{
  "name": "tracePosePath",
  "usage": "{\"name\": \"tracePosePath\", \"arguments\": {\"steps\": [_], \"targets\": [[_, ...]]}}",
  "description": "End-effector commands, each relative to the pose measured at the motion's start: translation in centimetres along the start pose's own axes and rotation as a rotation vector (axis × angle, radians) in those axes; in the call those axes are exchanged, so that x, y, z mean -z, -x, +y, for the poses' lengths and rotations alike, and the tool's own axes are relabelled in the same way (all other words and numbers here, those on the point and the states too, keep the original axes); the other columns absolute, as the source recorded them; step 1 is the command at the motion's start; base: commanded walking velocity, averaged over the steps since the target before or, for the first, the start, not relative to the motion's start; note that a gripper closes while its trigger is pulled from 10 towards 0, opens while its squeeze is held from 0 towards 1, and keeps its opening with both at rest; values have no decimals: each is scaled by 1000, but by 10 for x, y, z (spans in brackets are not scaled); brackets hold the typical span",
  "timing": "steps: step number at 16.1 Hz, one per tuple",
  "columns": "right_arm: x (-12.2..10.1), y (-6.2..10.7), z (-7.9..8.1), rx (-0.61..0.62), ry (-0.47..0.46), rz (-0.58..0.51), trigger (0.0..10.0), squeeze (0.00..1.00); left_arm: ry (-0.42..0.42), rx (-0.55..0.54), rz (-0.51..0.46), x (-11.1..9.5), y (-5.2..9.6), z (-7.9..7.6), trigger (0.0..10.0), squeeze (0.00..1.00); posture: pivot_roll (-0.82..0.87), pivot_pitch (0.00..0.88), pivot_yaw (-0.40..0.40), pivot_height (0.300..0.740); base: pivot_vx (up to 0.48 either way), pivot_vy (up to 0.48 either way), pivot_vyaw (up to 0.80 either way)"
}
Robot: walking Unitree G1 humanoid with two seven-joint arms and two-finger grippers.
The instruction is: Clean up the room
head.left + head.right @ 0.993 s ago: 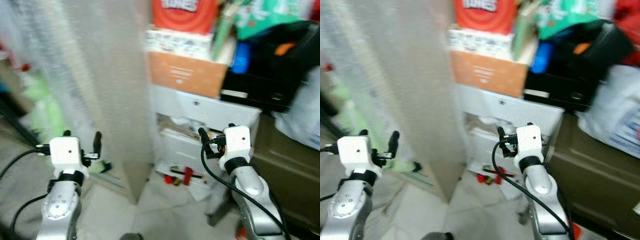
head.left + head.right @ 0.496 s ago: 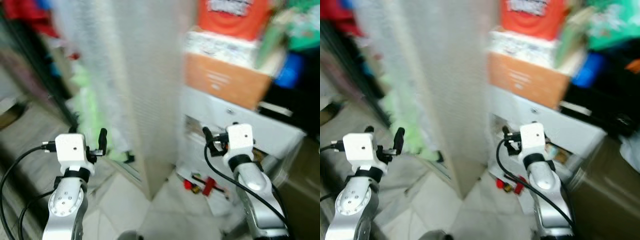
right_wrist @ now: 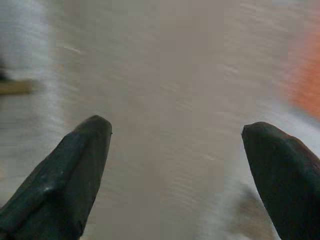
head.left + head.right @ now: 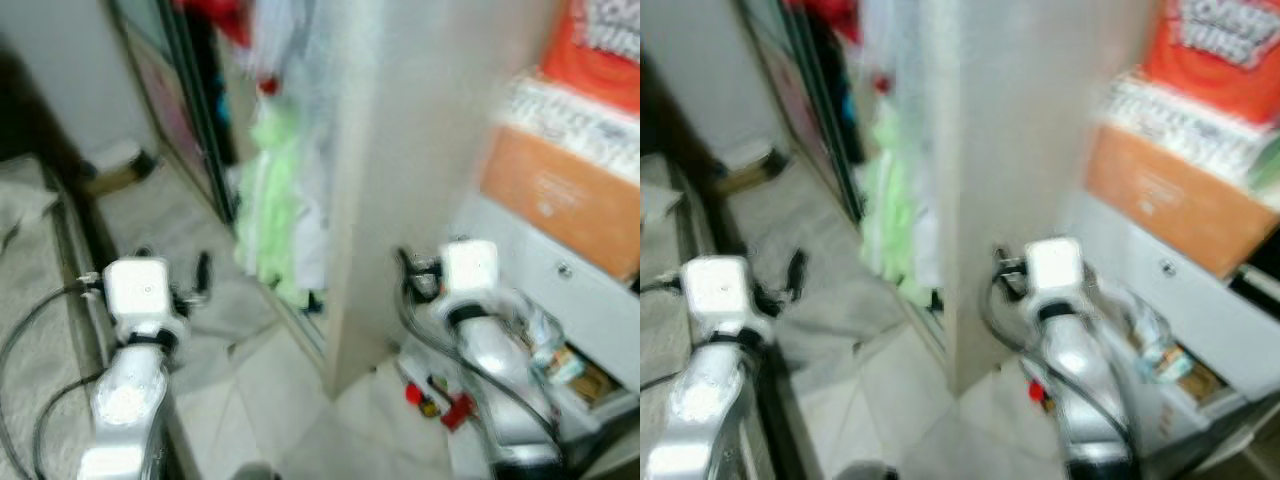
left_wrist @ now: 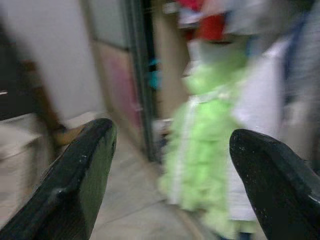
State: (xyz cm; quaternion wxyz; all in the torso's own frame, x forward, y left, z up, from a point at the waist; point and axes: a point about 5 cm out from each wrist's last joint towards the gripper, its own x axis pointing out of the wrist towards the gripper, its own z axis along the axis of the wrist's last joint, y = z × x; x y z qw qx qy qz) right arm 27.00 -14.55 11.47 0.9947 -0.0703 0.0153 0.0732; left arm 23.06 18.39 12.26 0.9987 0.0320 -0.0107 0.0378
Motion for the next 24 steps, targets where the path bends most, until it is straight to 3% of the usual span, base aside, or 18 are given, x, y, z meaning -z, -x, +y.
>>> {"name": "tracePosePath", "arguments": {"steps": [1, 7, 9, 11, 24], "targets": [[1, 1, -8, 17, 17, 3, 10000, 0, 7, 5, -6, -1, 0, -3, 10000, 0, 24, 4, 8, 740, 0, 0, 800], [0, 14, -12, 10, 62, -6, 10000, 0, 10, 3, 4, -1, 5, -2, 10000, 0, 22, 13, 6, 740, 0, 0, 718], [2, 30, -20, 4, 108, 5, 10000, 0, 17, 21, 37, 2, 22, -5, 10000, 0, 21, 17, 8, 740, 0, 0, 534], [6, 36, -25, 3, 114, 24, 10000, 0, 30, -3, 54, 5, 25, -1, 10000, 0, 20, 25, 6, 740, 0, 0, 497], [4, 32, -19, -30, 102, 21, 10000, 0, 38, 15, 54, 3, 18, -4, 10000, 0, 20, 19, -4, 740, 0, 0, 468]]}}
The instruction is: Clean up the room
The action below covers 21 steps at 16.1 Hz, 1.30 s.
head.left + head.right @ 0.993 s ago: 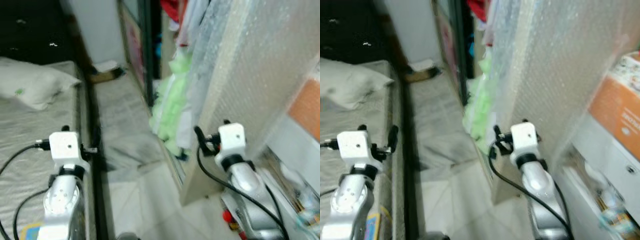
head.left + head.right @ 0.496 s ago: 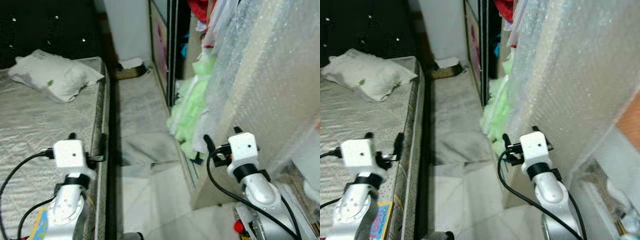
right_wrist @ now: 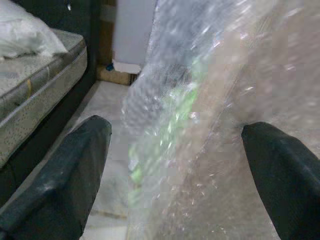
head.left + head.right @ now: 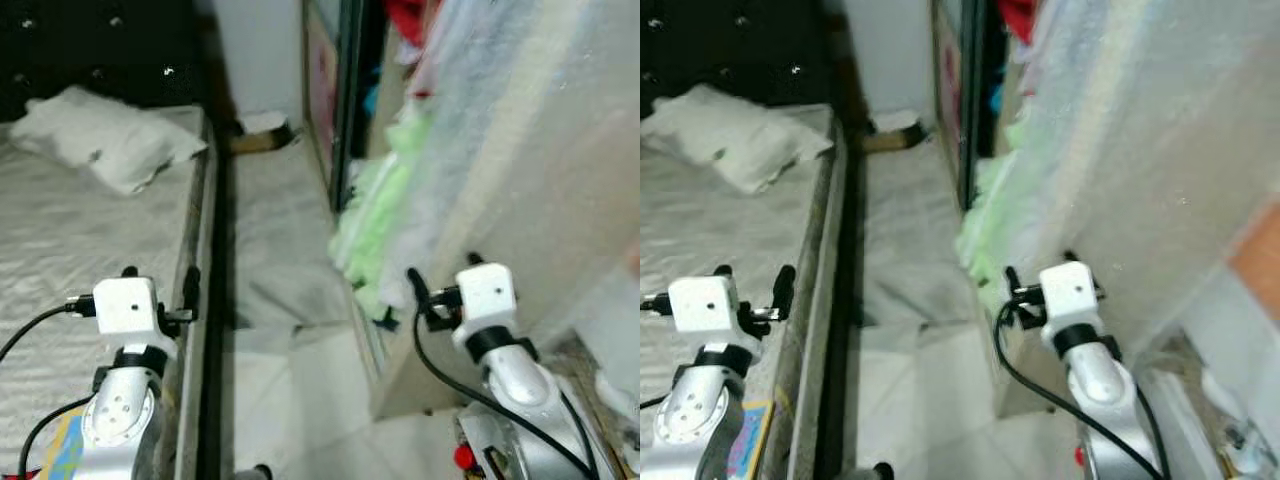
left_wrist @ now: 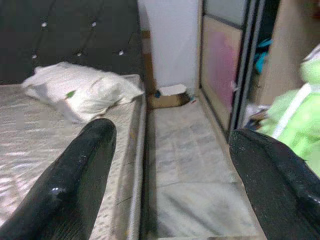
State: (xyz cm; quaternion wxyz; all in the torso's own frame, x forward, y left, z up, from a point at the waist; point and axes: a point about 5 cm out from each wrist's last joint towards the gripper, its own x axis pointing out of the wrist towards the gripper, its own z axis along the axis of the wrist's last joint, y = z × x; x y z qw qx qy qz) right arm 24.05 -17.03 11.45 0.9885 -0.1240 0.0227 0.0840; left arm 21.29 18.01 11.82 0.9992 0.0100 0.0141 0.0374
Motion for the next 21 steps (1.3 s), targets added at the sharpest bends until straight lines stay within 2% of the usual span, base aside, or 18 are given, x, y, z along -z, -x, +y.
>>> {"name": "tracePosePath", "arguments": {"steps": [1, 4, 6, 7, 9, 11, 12, 14, 15, 17, 18, 21], "targets": [[0, -2, 0, -6, -10, -2, 10000, 0, 3, 16, 5, 0, -1, -2, 10000, 0, 21, 15, -5, 740, 0, 0, 0], [-1, -4, 0, 5, -13, -7, 10000, 0, 0, 14, 1, -1, -4, -2, 10000, 0, 21, 10, -5, 740, 0, 0, 0], [-3, -2, -4, 50, -15, -11, 10000, 0, -57, -25, -18, -5, -7, 1, 10000, 0, 18, 6, -2, 740, 0, 0, 0], [-2, 2, -7, 75, -3, -5, 10000, 0, -59, -15, -1, -4, -6, 1, 10000, 0, 16, 4, 0, 740, 0, 0, 0], [7, 4, -13, 121, -14, 48, 10000, 0, -89, 27, 128, 13, 1, 3, 10000, 0, 16, 1, 6, 740, 0, 0, 0], [14, -2, -19, 147, 1, 87, 10000, 0, -87, 61, 194, 22, -1, 3, 10000, 0, 21, 0, 8, 740, 0, 0, 0], [34, -9, -31, 201, -18, 184, 10000, 0, -74, 65, 150, 15, -9, 1, 10000, 0, 18, 0, 9, 740, 0, 0, 0], [79, -4, -45, 253, -65, 373, 10000, 0, -52, 67, 86, 3, -18, -4, 10000, 0, 26, 0, 5, 740, 0, 0, 0], [88, -1, -46, 256, -70, 409, 10000, 0, -50, 69, 73, 1, -20, -5, 10000, 0, 26, 0, 5, 740, 0, 0, 0], [148, 21, -42, 231, -109, 704, 10000, 0, -38, 73, 36, -8, -25, -10, 10000, 0, 37, 0, 3, 740, 0, 0, 0], [167, 32, -34, 204, -122, 814, 10000, 0, -37, 74, 37, -9, -25, -10, 10000, 0, 40, 0, 4, 740, 0, 0, 0], [182, 42, -24, 149, -96, 906, 10000, 0, -41, 79, 42, -10, -25, -11, 10000, 0, 61, 0, 3, 740, 0, 0, 0]]}}
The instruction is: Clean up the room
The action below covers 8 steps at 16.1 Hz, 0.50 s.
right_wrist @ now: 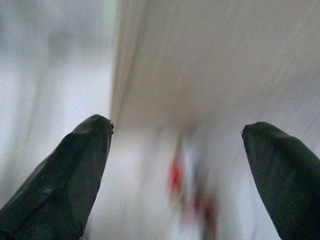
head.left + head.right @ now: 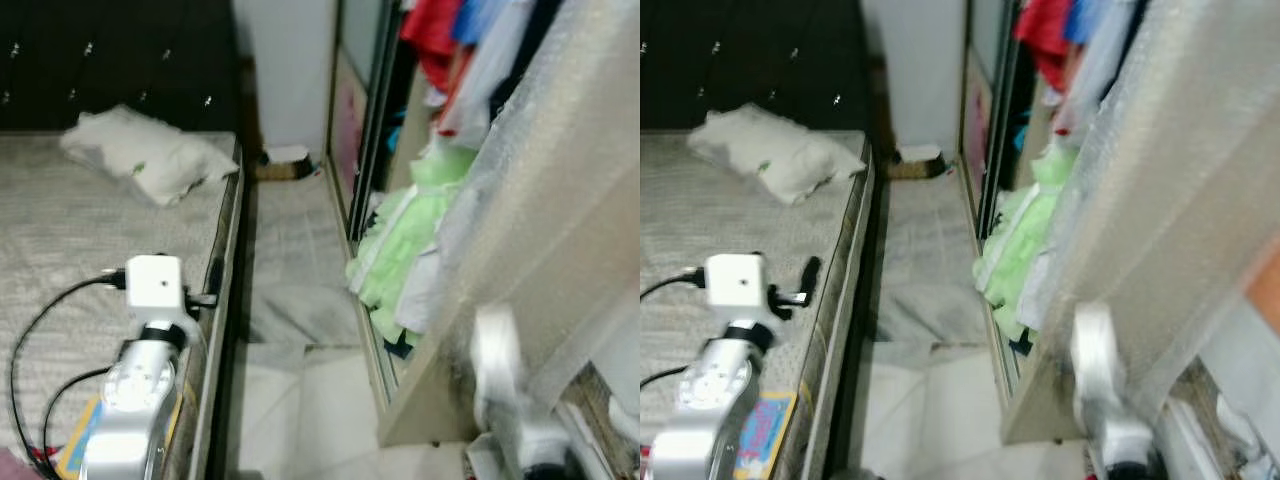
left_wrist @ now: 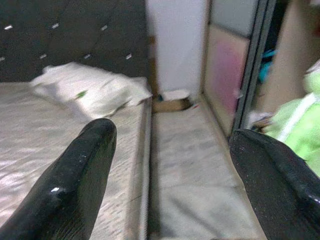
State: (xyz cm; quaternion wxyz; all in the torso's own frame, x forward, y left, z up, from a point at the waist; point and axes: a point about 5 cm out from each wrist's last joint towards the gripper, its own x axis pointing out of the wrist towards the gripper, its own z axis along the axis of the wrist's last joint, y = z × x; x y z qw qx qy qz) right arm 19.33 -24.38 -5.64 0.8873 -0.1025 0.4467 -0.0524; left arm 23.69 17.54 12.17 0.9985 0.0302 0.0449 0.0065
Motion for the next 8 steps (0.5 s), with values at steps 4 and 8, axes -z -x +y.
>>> {"name": "tracePosePath", "arguments": {"steps": [4, 8], "targets": [[-49, 3, -15, 72, 89, -328, 10000, 0, 1, 8, -26, -7, -3, -1, 10000, 0, 51, 0, 12, 740, 0, 0, 0], [-22, -3, -17, 72, 33, -173, 10000, 0, 4, 32, -22, -5, -7, -7, 10000, 0, 35, 0, 18, 740, 0, 0, 0]]}}
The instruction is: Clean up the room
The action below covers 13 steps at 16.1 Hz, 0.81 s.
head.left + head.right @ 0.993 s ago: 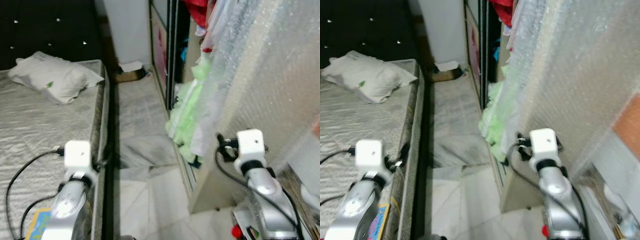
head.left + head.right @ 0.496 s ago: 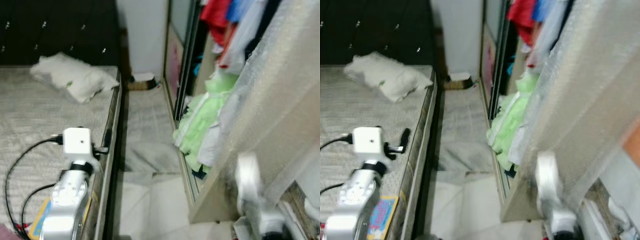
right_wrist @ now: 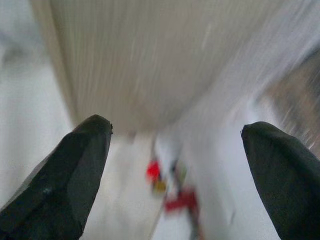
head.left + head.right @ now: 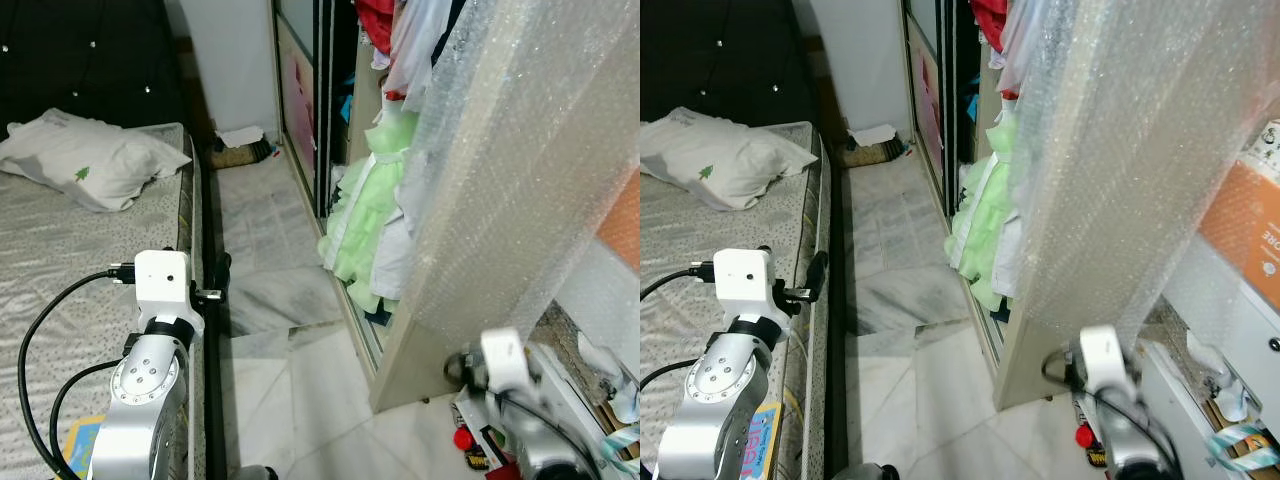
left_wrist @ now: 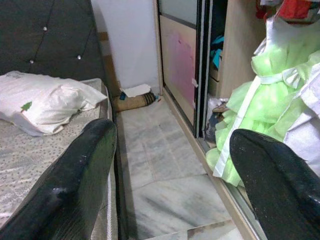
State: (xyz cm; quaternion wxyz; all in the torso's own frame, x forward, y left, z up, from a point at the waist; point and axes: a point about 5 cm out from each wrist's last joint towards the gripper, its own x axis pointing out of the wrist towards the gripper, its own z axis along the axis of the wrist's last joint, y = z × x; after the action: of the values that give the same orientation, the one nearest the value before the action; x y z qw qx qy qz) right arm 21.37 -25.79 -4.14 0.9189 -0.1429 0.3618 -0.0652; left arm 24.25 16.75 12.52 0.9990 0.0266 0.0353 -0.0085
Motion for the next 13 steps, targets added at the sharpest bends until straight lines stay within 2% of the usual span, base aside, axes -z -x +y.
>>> {"name": "tracePosePath", "arguments": {"steps": [1, 2, 4, 5, 6, 9, 10, 12, 13], "targets": [[26, 4, 6, -31, -37, 138, 10000, 0, -5, 1, 1, -1, -2, 1, 10000, 0, 37, 0, 19, 740, 0, 0, 0], [43, 8, 12, -58, -19, 229, 10000, 0, -10, -2, 3, -1, -3, 1, 10000, 0, 42, 0, 19, 740, 0, 0, 0], [54, 12, 16, -88, -3, 278, 10000, 0, -10, -3, 6, 0, -3, 1, 10000, 0, 48, 0, 17, 740, 0, 0, 0], [68, 18, 24, -118, 22, 329, 10000, 0, -7, -2, 7, 0, -2, 1, 10000, 0, 50, 0, 16, 740, 0, 0, 0], [71, 19, 28, -124, 43, 337, 10000, 0, -7, -1, 8, 1, -2, 1, 10000, 0, 52, 0, 16, 740, 0, 0, 0], [69, 19, 40, -161, 78, 325, 10000, 0, -4, 4, 10, 1, -1, -1, 10000, 0, 60, 0, 18, 740, 0, 0, 0], [63, 17, 51, -212, 158, 313, 10000, 0, -3, 8, 13, 1, -1, -2, 10000, 0, 63, 0, 17, 740, 0, 0, 0], [58, 15, 59, -236, 236, 309, 10000, 0, -4, 13, 14, 1, -1, -4, 10000, 0, 73, 0, 15, 740, 0, 0, 800], [54, 14, 63, -245, 242, 303, 10000, 0, -5, 15, 12, 1, -1, -5, 10000, 0, 78, 0, 13, 740, 0, 0, 800]]}}
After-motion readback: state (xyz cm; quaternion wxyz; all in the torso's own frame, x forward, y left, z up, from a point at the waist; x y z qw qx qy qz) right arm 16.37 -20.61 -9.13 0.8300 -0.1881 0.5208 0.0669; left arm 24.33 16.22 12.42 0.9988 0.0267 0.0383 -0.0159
